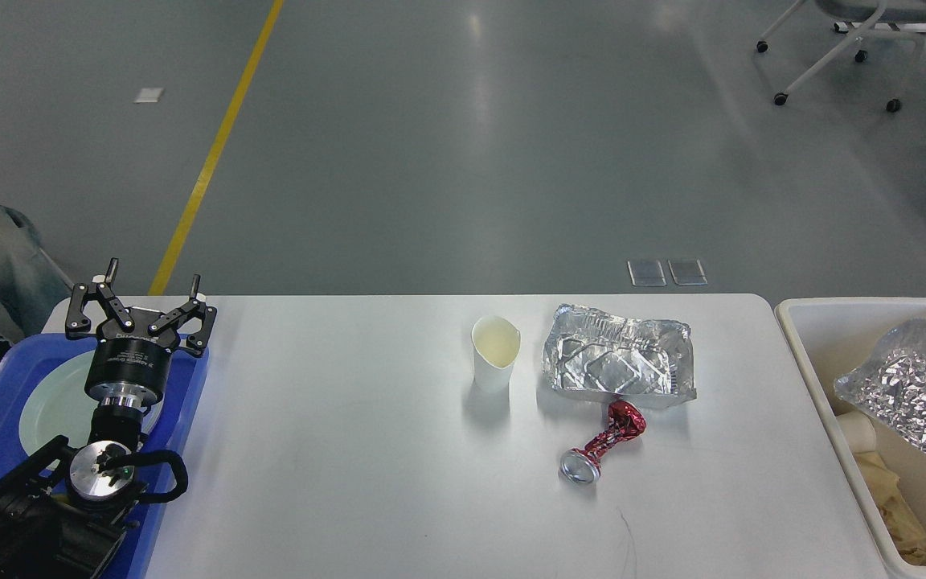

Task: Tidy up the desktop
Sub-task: 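Open the right gripper inside the bin and pull it out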

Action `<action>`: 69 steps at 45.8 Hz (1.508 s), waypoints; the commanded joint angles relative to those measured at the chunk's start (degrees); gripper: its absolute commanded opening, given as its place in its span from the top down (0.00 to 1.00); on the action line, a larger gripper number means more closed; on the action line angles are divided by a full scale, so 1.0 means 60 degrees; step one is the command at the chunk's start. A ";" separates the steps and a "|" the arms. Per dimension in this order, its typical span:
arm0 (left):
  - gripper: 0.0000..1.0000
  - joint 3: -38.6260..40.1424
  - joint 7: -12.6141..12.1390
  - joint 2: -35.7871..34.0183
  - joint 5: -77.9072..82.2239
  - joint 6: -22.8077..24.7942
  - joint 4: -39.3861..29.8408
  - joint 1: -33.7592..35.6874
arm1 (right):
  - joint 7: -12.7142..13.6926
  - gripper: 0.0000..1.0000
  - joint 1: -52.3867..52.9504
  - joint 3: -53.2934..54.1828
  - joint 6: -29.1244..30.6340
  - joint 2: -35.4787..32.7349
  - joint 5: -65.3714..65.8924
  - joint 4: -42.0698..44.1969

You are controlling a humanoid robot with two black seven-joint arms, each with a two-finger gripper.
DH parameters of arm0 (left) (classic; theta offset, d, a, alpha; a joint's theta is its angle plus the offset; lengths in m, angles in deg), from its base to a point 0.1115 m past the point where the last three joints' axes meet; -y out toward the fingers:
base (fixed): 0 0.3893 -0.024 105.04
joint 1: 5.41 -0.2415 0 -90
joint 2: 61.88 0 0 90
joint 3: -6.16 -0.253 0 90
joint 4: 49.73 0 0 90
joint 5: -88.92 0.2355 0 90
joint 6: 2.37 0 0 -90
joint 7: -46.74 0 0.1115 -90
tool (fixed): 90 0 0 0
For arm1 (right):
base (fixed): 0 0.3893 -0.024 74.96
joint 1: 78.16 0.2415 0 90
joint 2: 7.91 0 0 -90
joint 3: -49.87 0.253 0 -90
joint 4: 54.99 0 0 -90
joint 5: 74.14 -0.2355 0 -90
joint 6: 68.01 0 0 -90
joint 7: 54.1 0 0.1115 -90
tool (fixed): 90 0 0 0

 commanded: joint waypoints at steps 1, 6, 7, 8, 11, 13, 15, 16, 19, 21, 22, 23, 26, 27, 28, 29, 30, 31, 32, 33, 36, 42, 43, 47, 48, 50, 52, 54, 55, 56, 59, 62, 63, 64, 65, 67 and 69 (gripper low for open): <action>0.04 0.0000 0.0000 0.0000 0.0008 0.0001 -0.0001 0.0000 | 0.0539 1.00 -0.0910 0.0514 -0.0454 0.0854 -0.0011 0.0920; 0.04 0.0000 0.0000 0.0000 0.0008 0.0001 -0.0001 0.0000 | 0.0789 1.00 -0.1305 0.1012 -0.0893 0.1104 -0.0011 0.1243; 0.04 0.0000 0.0000 0.0000 0.0008 0.0001 -0.0001 0.0000 | 0.0804 1.00 -0.1350 0.1071 -0.0952 0.1119 0.0004 0.1243; 0.04 0.0000 0.0000 0.0000 0.0008 -0.0013 -0.0001 0.0000 | 0.0847 1.00 -0.1379 0.1115 -0.0981 0.1133 0.0004 0.1243; 0.04 0.0000 0.0000 0.0000 0.0008 0.0001 -0.0001 0.0000 | 0.0979 1.00 -0.1394 0.1159 -0.1069 0.1148 0.0004 0.1243; 0.04 0.0000 0.0000 0.0000 0.0008 0.0001 -0.0001 0.0000 | 0.0994 1.00 -0.1408 0.1160 -0.1055 0.1163 0.0004 0.1229; 0.04 0.0000 0.0000 0.0000 0.0008 0.0001 -0.0001 0.0000 | 0.0994 1.00 -0.1481 0.1145 -0.1055 0.1206 0.0004 0.1229; 0.04 0.0000 0.0000 0.0000 0.0008 0.0001 -0.0001 0.0000 | 0.1009 1.00 -0.1525 0.1145 -0.1055 0.1250 0.0004 0.1229; 0.04 0.0000 0.0000 0.0000 0.0008 0.0001 -0.0001 0.0000 | 0.1009 1.00 -0.1599 0.1174 -0.1055 0.1440 0.0004 0.1229; 0.04 0.0000 0.0000 0.0000 0.0008 0.0001 -0.0001 0.0000 | 0.1009 1.00 -0.1628 0.1189 -0.1055 0.1514 0.0004 0.1229; 0.04 0.0000 0.0000 0.0000 0.0008 0.0001 -0.0001 0.0000 | 0.1009 1.00 -0.1643 0.1174 -0.1055 0.1529 0.0004 0.1229; 0.04 0.0000 0.0000 0.0000 0.0008 0.0001 -0.0001 0.0000 | 0.1009 1.00 -0.1657 0.1174 -0.1069 0.1543 0.0004 0.1229; 0.04 0.0000 0.0000 0.0000 0.0008 0.0001 -0.0001 0.0000 | 0.0994 1.00 -0.1672 0.1174 -0.1186 0.1573 -0.0025 0.1229; 0.04 0.0000 0.0000 0.0000 0.0008 0.0001 -0.0001 0.0000 | 0.0994 1.00 -0.1672 0.1174 -0.1288 0.1573 -0.0025 0.1229; 0.04 0.0000 0.0000 0.0000 0.0008 -0.0013 -0.0001 0.0000 | 0.0980 0.86 -0.1672 0.1174 -0.1434 0.1573 -0.0025 0.1214; 0.04 0.0000 0.0000 0.0000 0.0008 0.0001 -0.0001 0.0000 | 0.0980 0.71 -0.1672 0.1160 -0.1595 0.1544 -0.0025 0.1214; 0.04 0.0000 0.0000 0.0000 0.0008 0.0001 -0.0001 0.0000 | 0.0965 0.56 -0.1672 0.1145 -0.1800 0.1529 -0.0025 0.1214; 0.04 0.0000 0.0000 0.0000 -0.0006 0.0001 -0.0001 0.0000 | 0.0979 0.42 -0.1658 0.1145 -0.1990 0.1514 -0.0011 0.1171; 0.04 0.0000 0.0000 0.0000 0.0008 -0.0013 -0.0001 0.0000 | 0.0965 0.29 -0.1658 0.1130 -0.2166 0.1514 -0.0011 0.1156; 0.04 0.0000 0.0000 0.0000 0.0008 0.0001 -0.0001 0.0000 | 0.0965 0.17 -0.1658 0.1116 -0.2328 0.1514 -0.0011 0.1141; 0.04 0.0000 0.0000 0.0000 0.0008 0.0001 -0.0001 0.0000 | 0.0965 0.00 -0.1599 0.1116 -0.2446 0.1500 -0.0011 0.1097; 0.04 0.0000 0.0000 0.0000 0.0008 0.0001 -0.0001 0.0000 | 0.0921 0.00 -0.1555 0.1116 -0.2344 0.1470 -0.0011 0.1082; 0.04 0.0000 0.0000 0.0000 0.0008 -0.0013 -0.0001 0.0000 | 0.0921 0.00 -0.1541 0.1116 -0.2344 0.1456 -0.0011 0.1082; 0.04 0.0000 0.0000 0.0000 0.0008 0.0001 -0.0001 0.0000 | 0.0921 0.00 -0.1365 0.1116 -0.2213 0.1441 0.0150 0.0878; 0.04 0.0000 0.0000 0.0000 0.0008 -0.0013 -0.0001 0.0000 | 0.0921 0.00 -0.1263 0.1087 -0.2125 0.1412 0.0180 0.0761; 0.04 0.0000 0.0000 0.0000 0.0008 0.0001 -0.0001 0.0000 | 0.0921 0.00 -0.0985 0.0999 -0.1877 0.1266 0.0238 0.0396; 0.04 0.0000 0.0000 0.0000 0.0008 0.0001 -0.0001 0.0029 | 0.0950 0.00 -0.0605 0.0940 -0.1540 0.0959 0.0457 -0.0058; 0.04 0.0000 0.0000 0.0000 -0.0006 0.0001 -0.0001 0.0000 | 0.0965 0.00 -0.0151 0.0852 -0.1188 0.0579 0.0808 -0.0614; 0.04 0.0000 0.0000 0.0000 0.0008 0.0001 -0.0001 0.0000 | 0.0965 0.00 0.0112 0.0837 -0.1042 0.0388 0.0998 -0.0936; 0.04 0.0000 0.0000 0.0000 0.0008 0.0001 -0.0001 0.0029 | 0.0979 0.00 0.0361 0.0837 -0.0895 0.0212 0.1232 -0.1244; 0.04 0.0000 0.0000 0.0000 -0.0006 0.0001 -0.0001 0.0001 | 0.1009 0.00 0.1196 0.0764 -0.0427 -0.0286 0.2052 -0.2283; 0.04 0.0000 0.0000 0.0000 0.0008 0.0001 -0.0001 0.0030 | 0.1023 0.00 0.2134 0.0720 0.0407 -0.0901 0.3252 -0.3441; 0.04 0.0000 0.0000 0.0000 -0.0006 -0.0013 -0.0001 0.0001 | 0.1023 0.00 0.2412 0.0706 0.0686 -0.1048 0.3546 -0.3705; 0.04 0.0000 0.0000 0.0000 0.0008 0.0001 -0.0001 0.0000 | 0.1023 0.00 0.2690 0.0662 0.0964 -0.1194 0.3810 -0.3969; 0.04 0.0000 0.0000 0.0000 -0.0006 0.0001 -0.0001 0.0029 | 0.1023 0.00 0.2983 0.0604 0.1242 -0.1283 0.4030 -0.4218; 0.04 0.0000 0.0000 0.0000 0.0008 0.0001 -0.0001 0.0030 | 0.1023 0.00 0.3584 0.0399 0.1857 -0.1429 0.4426 -0.4731; 0.04 0.0000 0.0000 0.0000 0.0008 0.0001 -0.0001 0.0030 | 0.1023 0.00 0.4242 0.0005 0.2531 -0.1489 0.4690 -0.5229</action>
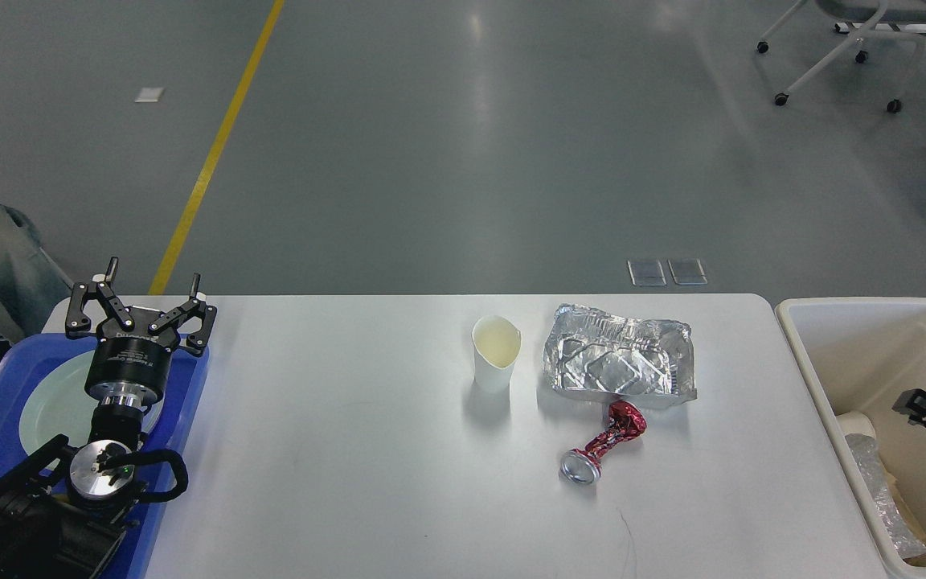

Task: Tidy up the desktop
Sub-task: 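Open the right gripper inside the bin and pull it out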

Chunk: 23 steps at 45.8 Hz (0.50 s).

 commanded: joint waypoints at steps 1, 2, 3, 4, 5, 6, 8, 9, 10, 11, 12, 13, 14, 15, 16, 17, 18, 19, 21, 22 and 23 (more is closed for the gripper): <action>0.04 0.0000 0.0000 0.0000 -0.0011 0.0001 0.0000 0.0013 | 0.0002 0.00 0.1879 -0.0879 0.1847 -0.0371 0.1029 -0.1503; 0.04 0.0000 0.0000 0.0000 0.0004 0.0001 0.0000 0.0013 | 0.0002 0.00 0.2274 -0.1200 0.2140 -0.0356 0.1073 -0.1709; 0.04 0.0000 0.0000 0.0000 -0.0011 0.0001 0.0000 0.0013 | 0.0002 0.00 0.2698 -0.1523 0.2433 -0.0327 0.1088 -0.1885; 0.04 0.0000 0.0000 0.0000 -0.0011 0.0001 0.0000 0.0013 | 0.0002 0.00 0.3138 -0.1889 0.2726 -0.0283 0.1088 -0.2089; 0.04 0.0000 0.0000 0.0000 0.0004 -0.0013 0.0000 0.0013 | 0.0002 0.00 0.3562 -0.2240 0.3005 -0.0239 0.1059 -0.2295; 0.04 0.0000 0.0000 0.0000 -0.0011 0.0001 0.0000 0.0013 | -0.0012 0.00 0.4002 -0.2577 0.3254 -0.0181 0.1016 -0.2514; 0.04 0.0000 0.0000 0.0000 0.0004 0.0001 0.0000 0.0013 | -0.0012 0.00 0.4851 -0.3062 0.3650 -0.0035 0.0986 -0.2968; 0.04 0.0000 0.0000 0.0000 -0.0011 0.0001 0.0000 0.0013 | -0.0013 0.00 0.5276 -0.3311 0.3826 0.0024 0.0986 -0.3217; 0.04 0.0000 0.0000 0.0000 0.0004 0.0001 0.0000 0.0013 | -0.0013 0.00 0.5687 -0.3502 0.3973 0.0126 0.0986 -0.3437; 0.04 0.0000 0.0000 0.0000 -0.0011 0.0001 0.0000 0.0013 | -0.0013 0.00 0.6097 -0.3663 0.4105 0.0229 0.0971 -0.3686; 0.04 0.0000 0.0000 0.0000 0.0004 0.0001 0.0000 0.0013 | -0.0013 0.00 0.6478 -0.3795 0.4280 0.0331 0.0928 -0.3920; 0.04 0.0000 0.0000 0.0000 0.0004 0.0001 0.0000 0.0013 | -0.0013 0.00 0.6844 -0.3927 0.4456 0.0434 0.0826 -0.4184; 0.04 0.0000 0.0000 0.0000 0.0004 0.0001 0.0000 0.0013 | -0.0013 0.00 0.7225 -0.4073 0.4646 0.0507 0.0709 -0.4433; 0.04 0.0000 0.0000 0.0000 -0.0011 0.0001 0.0000 0.0013 | -0.0013 0.00 0.7606 -0.4205 0.4822 0.0566 0.0534 -0.4653; 0.04 0.0000 0.0000 0.0000 -0.0011 0.0001 0.0000 0.0013 | -0.0013 0.00 0.7972 -0.4337 0.4954 0.0639 0.0314 -0.4873; 0.04 0.0000 0.0000 0.0000 -0.0011 0.0001 0.0000 0.0013 | -0.0013 0.00 0.8324 -0.4498 0.5086 0.0712 0.0051 -0.5078; 0.04 0.0000 -0.0015 0.0000 -0.0011 0.0001 0.0000 0.0013 | -0.0013 0.00 0.8661 -0.4630 0.5189 0.0815 -0.0213 -0.5254; 0.04 0.0000 0.0000 0.0000 0.0004 0.0001 0.0000 0.0013 | -0.0013 0.00 0.9027 -0.4791 0.5277 0.0946 -0.0505 -0.5444; 0.04 0.0000 -0.0015 0.0000 -0.0011 0.0001 0.0000 0.0013 | -0.0013 0.00 0.9716 -0.5099 0.5409 0.1239 -0.1033 -0.5912; 0.04 0.0000 0.0000 0.0000 0.0004 -0.0013 0.0000 0.0013 | -0.0013 0.00 1.0053 -0.5274 0.5468 0.1400 -0.1253 -0.6176; 0.04 0.0000 0.0000 0.0000 -0.0011 0.0001 0.0000 0.0013 | -0.0013 0.00 1.0346 -0.5421 0.5526 0.1590 -0.1458 -0.6381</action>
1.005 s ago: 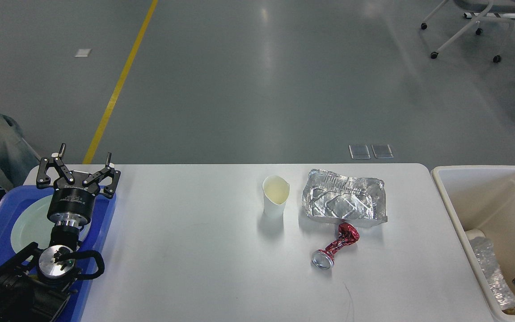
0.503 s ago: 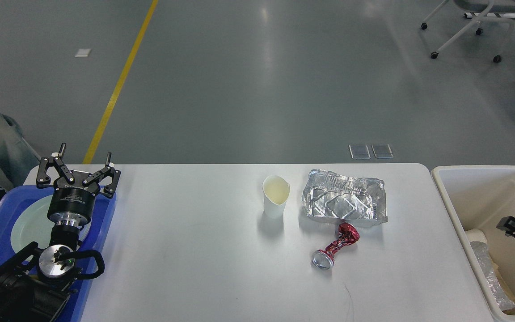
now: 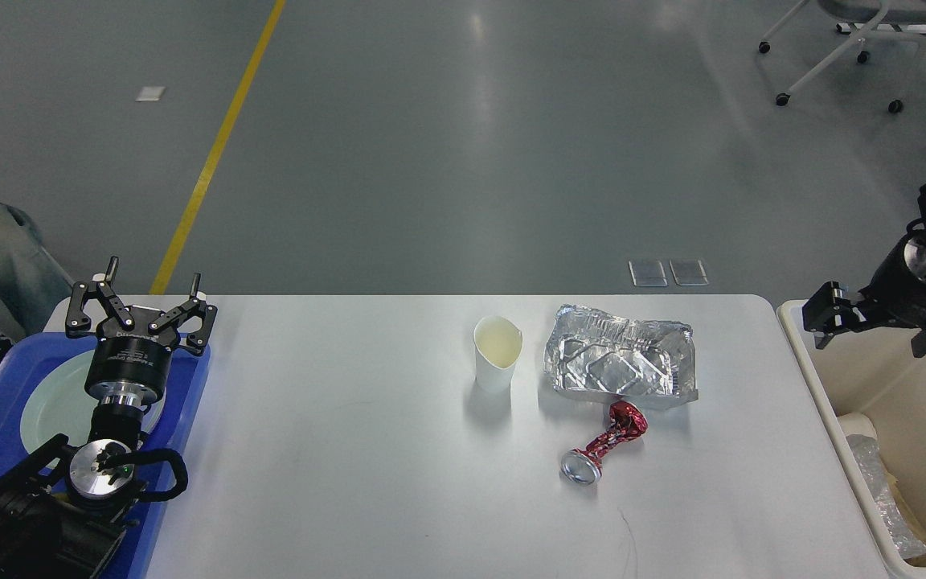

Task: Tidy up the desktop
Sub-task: 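Open the right gripper inside the bin and pull it out, then raise the right gripper and move it toward the foil packet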

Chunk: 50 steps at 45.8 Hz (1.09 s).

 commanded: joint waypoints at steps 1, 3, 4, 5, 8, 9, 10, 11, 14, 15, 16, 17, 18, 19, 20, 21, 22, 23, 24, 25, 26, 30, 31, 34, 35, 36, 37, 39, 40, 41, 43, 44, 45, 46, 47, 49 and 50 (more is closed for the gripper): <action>0.04 0.0000 0.0000 0.0000 -0.0004 0.0001 0.0000 -0.0001 | 0.0000 0.00 0.1937 -0.0884 0.0449 0.0940 -0.1327 -0.1281; 0.04 0.0000 0.0000 0.0000 -0.0004 -0.0013 0.0000 -0.0001 | 0.0000 0.00 0.2523 -0.1148 0.0596 0.1452 -0.1620 -0.1662; 0.04 0.0000 0.0000 0.0000 0.0010 0.0001 0.0000 -0.0001 | 0.0000 0.00 0.3091 -0.1338 0.0770 0.1861 -0.1897 -0.2011; 0.04 0.0000 0.0000 0.0000 0.0010 0.0001 0.0000 -0.0001 | 0.0000 0.00 0.3344 -0.1369 0.0845 0.1981 -0.2016 -0.2175; 0.04 0.0000 0.0000 0.0000 0.0010 -0.0013 0.0000 -0.0030 | 0.0015 0.00 0.4105 -0.1340 0.1064 0.2099 -0.2339 -0.2585; 0.04 0.0000 0.0000 0.0000 0.0010 0.0001 0.0000 -0.0030 | 0.0015 0.00 0.4354 -0.1340 0.1138 0.2114 -0.2456 -0.2717; 0.04 0.0000 0.0000 0.0000 0.0010 0.0001 0.0000 -0.0030 | 0.0015 0.00 0.4618 -0.1340 0.1196 0.2129 -0.2573 -0.2849; 0.04 0.0000 0.0000 0.0000 -0.0004 0.0001 0.0000 -0.0030 | 0.0000 0.00 0.4867 -0.1340 0.1240 0.2143 -0.2676 -0.2995; 0.04 0.0000 0.0000 0.0000 0.0010 0.0001 0.0000 -0.0030 | 0.0015 0.00 0.5556 -0.1340 0.1285 0.2202 -0.2969 -0.3507; 0.04 0.0000 0.0000 0.0000 0.0010 0.0001 0.0000 -0.0030 | 0.0000 0.00 0.5761 -0.1369 0.1270 0.2275 -0.3071 -0.3654; 0.04 0.0000 0.0000 0.0000 0.0010 -0.0013 0.0000 -0.0030 | 0.0000 0.00 0.5937 -0.1384 0.1270 0.2377 -0.3159 -0.3801; 0.04 0.0000 0.0000 0.0000 0.0010 0.0001 0.0000 -0.0030 | 0.0000 0.00 0.6084 -0.1384 0.1270 0.2508 -0.3247 -0.3889; 0.04 0.0000 0.0000 0.0000 0.0010 0.0001 0.0000 -0.0030 | 0.0000 0.00 0.6187 -0.1398 0.1256 0.2611 -0.3306 -0.3963; 0.04 0.0000 0.0000 0.0000 0.0010 0.0001 0.0000 -0.0030 | 0.0000 0.00 0.6246 -0.1413 0.1241 0.2699 -0.3364 -0.4021; 0.04 0.0000 0.0000 0.0000 0.0010 0.0001 0.0000 -0.0030 | 0.0000 0.00 0.6305 -0.1413 0.1226 0.2787 -0.3409 -0.4065; 0.04 0.0000 0.0000 0.0000 0.0010 0.0001 0.0000 -0.0030 | -0.0014 0.00 0.6334 -0.1428 0.1212 0.2832 -0.3438 -0.4138; 0.04 0.0000 0.0000 0.0000 0.0010 0.0001 0.0000 -0.0030 | -0.0029 0.00 0.6349 -0.1428 0.1168 0.2890 -0.3453 -0.4226; 0.04 0.0000 0.0000 0.0000 0.0010 0.0001 0.0000 -0.0030 | -0.0044 0.00 0.6349 -0.1428 0.1139 0.2934 -0.3453 -0.4299; 0.04 0.0000 0.0000 0.0000 0.0010 -0.0013 0.0000 -0.0030 | -0.0044 0.00 0.6349 -0.1428 0.1095 0.2993 -0.3467 -0.4344; 0.04 0.0000 0.0000 0.0000 0.0010 0.0001 0.0000 -0.0030 | -0.0044 0.00 0.6349 -0.1442 0.1065 0.3037 -0.3468 -0.4373; 0.04 0.0000 0.0000 0.0000 0.0010 -0.0013 0.0000 -0.0030 | -0.0044 0.00 0.6349 -0.1442 0.1036 0.3081 -0.3511 -0.4373; 0.04 0.0000 0.0000 0.0000 0.0010 0.0001 0.0000 -0.0030 | -0.0059 0.00 0.6320 -0.1472 0.0992 0.3081 -0.3628 -0.4373; 0.04 0.0000 0.0000 0.0000 0.0010 0.0001 0.0000 -0.0030 | -0.0073 0.00 0.6305 -0.1486 0.0992 0.3081 -0.3643 -0.4373; 0.04 0.0000 0.0000 0.0000 -0.0004 0.0001 0.0000 -0.0030 | -0.0102 0.00 0.6305 -0.1574 0.0977 0.3081 -0.3673 -0.4373; 0.04 0.0000 0.0000 0.0000 0.0010 -0.0013 0.0000 -0.0030 | -0.0117 0.00 0.6305 -0.1603 0.0963 0.3067 -0.3687 -0.4359; 0.04 0.0000 0.0000 0.0000 0.0010 0.0001 0.0000 -0.0030 | -0.0132 0.00 0.6305 -0.1647 0.0948 0.3066 -0.3702 -0.4359; 0.04 0.0000 0.0000 0.0000 -0.0004 0.0001 0.0000 -0.0030 | -0.0146 0.00 0.6305 -0.1662 0.0875 0.3066 -0.3716 -0.4359; 0.04 0.0000 0.0000 0.0000 0.0010 0.0001 0.0000 -0.0030 | -0.0205 0.00 0.6320 -0.1706 0.0773 0.3066 -0.3804 -0.4359; 0.04 0.0000 0.0000 0.0000 -0.0004 0.0001 0.0000 -0.0030 | -0.0278 0.00 0.6320 -0.1764 0.0714 0.3066 -0.3848 -0.4359; 0.04 0.0000 0.0000 0.0000 -0.0004 0.0001 0.0000 -0.0030 | -0.0351 0.00 0.6320 -0.1852 0.0670 0.3081 -0.3906 -0.4359; 0.04 0.0000 0.0000 0.0000 0.0010 0.0001 0.0000 -0.0030 | -0.0585 0.00 0.6320 -0.2042 0.0582 0.3110 -0.3980 -0.4344; 0.04 0.0000 0.0000 0.0000 -0.0004 0.0001 0.0000 -0.0030 | -0.0716 0.00 0.6320 -0.2101 0.0538 0.3125 -0.4009 -0.4344; 0.04 0.0000 0.0000 0.0000 0.0010 0.0001 0.0000 -0.0030 | -0.0906 0.00 0.6320 -0.2160 0.0523 0.3140 -0.4010 -0.4344; 0.04 0.0000 0.0000 0.0000 0.0010 0.0001 0.0000 -0.0001 | -0.1010 0.00 0.6320 -0.2175 0.0523 0.3154 -0.4010 -0.4344; 0.04 0.0000 0.0000 0.0000 0.0010 -0.0013 0.0000 -0.0030 | -0.1054 0.00 0.6320 -0.2189 0.0523 0.3169 -0.4010 -0.4344; 0.04 0.0000 0.0000 0.0000 -0.0004 0.0001 0.0000 -0.0001 | -0.1040 0.00 0.6276 -0.2189 0.0523 0.3184 -0.4024 -0.4315; 0.04 0.0000 0.0000 0.0000 0.0010 0.0001 0.0000 -0.0001 | -0.1040 0.00 0.6247 -0.2175 0.0509 0.3184 -0.4024 -0.4300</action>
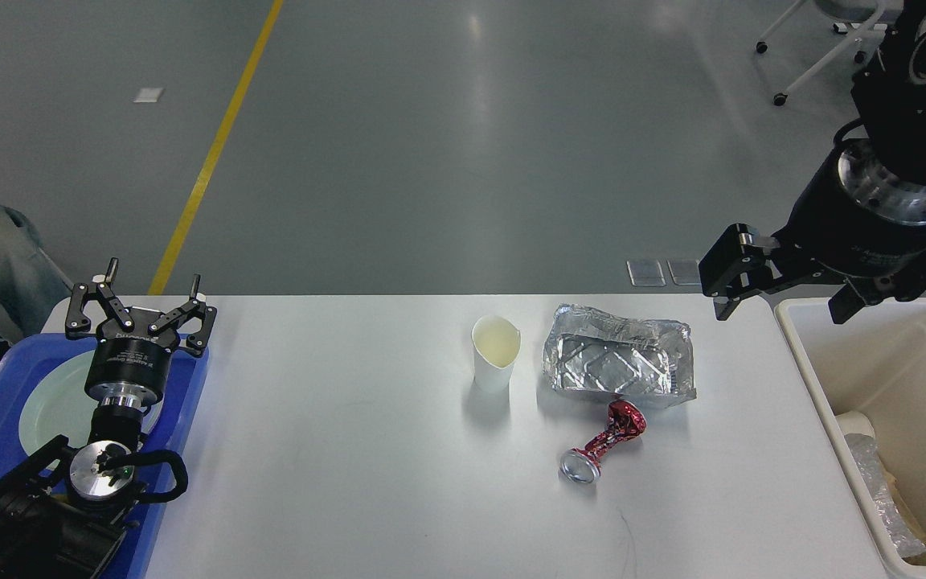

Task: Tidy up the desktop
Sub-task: 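Raise the right gripper and move it toward the foil packet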

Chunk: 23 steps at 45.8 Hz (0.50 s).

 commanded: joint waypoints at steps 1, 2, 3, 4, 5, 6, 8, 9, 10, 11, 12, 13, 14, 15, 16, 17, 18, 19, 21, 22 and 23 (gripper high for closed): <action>0.04 0.0000 0.0000 0.0000 0.0008 0.0002 0.0000 0.0029 | -0.0194 0.00 -0.0082 -0.0065 -0.0045 0.0043 -0.0032 0.0045; 0.04 0.0000 0.0000 0.0000 -0.0007 0.0002 0.0000 0.0029 | -0.0194 0.00 -0.0126 -0.0051 -0.0045 0.0043 -0.0017 0.0074; 0.04 0.0000 0.0000 0.0000 -0.0007 0.0002 0.0000 0.0029 | -0.0194 0.00 -0.0185 -0.0036 -0.0045 0.0043 -0.0002 0.0103; 0.04 0.0000 0.0000 0.0000 -0.0007 0.0002 0.0000 0.0029 | -0.0180 0.00 -0.0272 -0.0036 -0.0045 0.0043 0.0027 0.0132; 0.04 0.0000 0.0000 0.0000 -0.0007 0.0002 0.0000 0.0029 | -0.0180 0.00 -0.0375 -0.0022 -0.0045 0.0043 0.0085 0.0161; 0.04 0.0000 0.0000 0.0000 0.0007 0.0002 0.0000 0.0029 | -0.0180 0.00 -0.0463 0.0007 -0.0059 0.0043 0.0115 0.0205; 0.04 0.0000 0.0000 0.0000 -0.0007 0.0002 0.0000 0.0029 | -0.0180 0.00 -0.0624 0.0037 -0.0074 0.0057 0.0144 0.0293; 0.04 0.0000 0.0000 0.0000 0.0007 0.0002 0.0000 0.0029 | -0.0180 0.00 -0.0697 0.0066 -0.0088 0.0057 0.0159 0.0337; 0.04 0.0000 0.0000 0.0000 -0.0007 0.0002 0.0000 0.0029 | -0.0180 0.00 -0.0785 0.0081 -0.0132 0.0072 0.0159 0.0396; 0.04 0.0000 0.0000 0.0000 0.0007 0.0002 0.0000 0.0029 | -0.0180 0.00 -0.0858 0.0096 -0.0176 0.0072 0.0159 0.0440; 0.04 0.0000 0.0000 0.0000 0.0008 0.0002 0.0000 0.0029 | -0.0180 0.00 -0.0902 0.0110 -0.0234 0.0087 0.0159 0.0469; 0.04 0.0000 0.0000 0.0000 -0.0007 0.0002 0.0000 0.0029 | -0.0180 0.00 -0.0932 0.0154 -0.0322 0.0087 0.0159 0.0484; 0.04 0.0000 0.0000 0.0000 -0.0007 0.0002 0.0000 0.0029 | -0.0180 0.00 -0.0961 0.0212 -0.0395 0.0087 0.0159 0.0499; 0.04 0.0000 0.0000 0.0000 -0.0007 0.0002 0.0000 0.0029 | -0.0180 0.00 -0.1005 0.0271 -0.0483 0.0072 0.0159 0.0513; 0.04 0.0000 -0.0014 0.0000 0.0007 0.0002 0.0000 0.0029 | -0.0180 0.00 -0.1034 0.0315 -0.0600 0.0072 0.0159 0.0528; 0.04 0.0000 0.0000 0.0000 0.0008 0.0002 0.0000 0.0029 | -0.0180 0.00 -0.1122 0.0359 -0.0732 0.0072 0.0173 0.0528; 0.04 0.0000 0.0000 0.0000 0.0008 0.0002 0.0000 0.0029 | -0.0180 0.00 -0.1224 0.0388 -0.0864 0.0072 0.0174 0.0543; 0.04 0.0000 0.0000 0.0000 0.0008 0.0002 0.0000 0.0029 | -0.0165 0.00 -0.1356 0.0418 -0.1053 0.0072 0.0188 0.0586; 0.04 0.0000 0.0000 0.0000 -0.0007 0.0002 0.0000 0.0029 | -0.0165 0.00 -0.1721 0.0433 -0.1391 0.0087 0.0188 0.0805; 0.04 0.0000 0.0000 0.0000 0.0007 0.0002 0.0000 0.0029 | -0.0165 0.00 -0.1955 0.0433 -0.1581 0.0087 0.0188 0.0937; 0.04 0.0000 0.0000 0.0000 -0.0007 0.0002 0.0000 0.0029 | -0.0165 0.00 -0.2204 0.0433 -0.1757 0.0101 0.0188 0.1054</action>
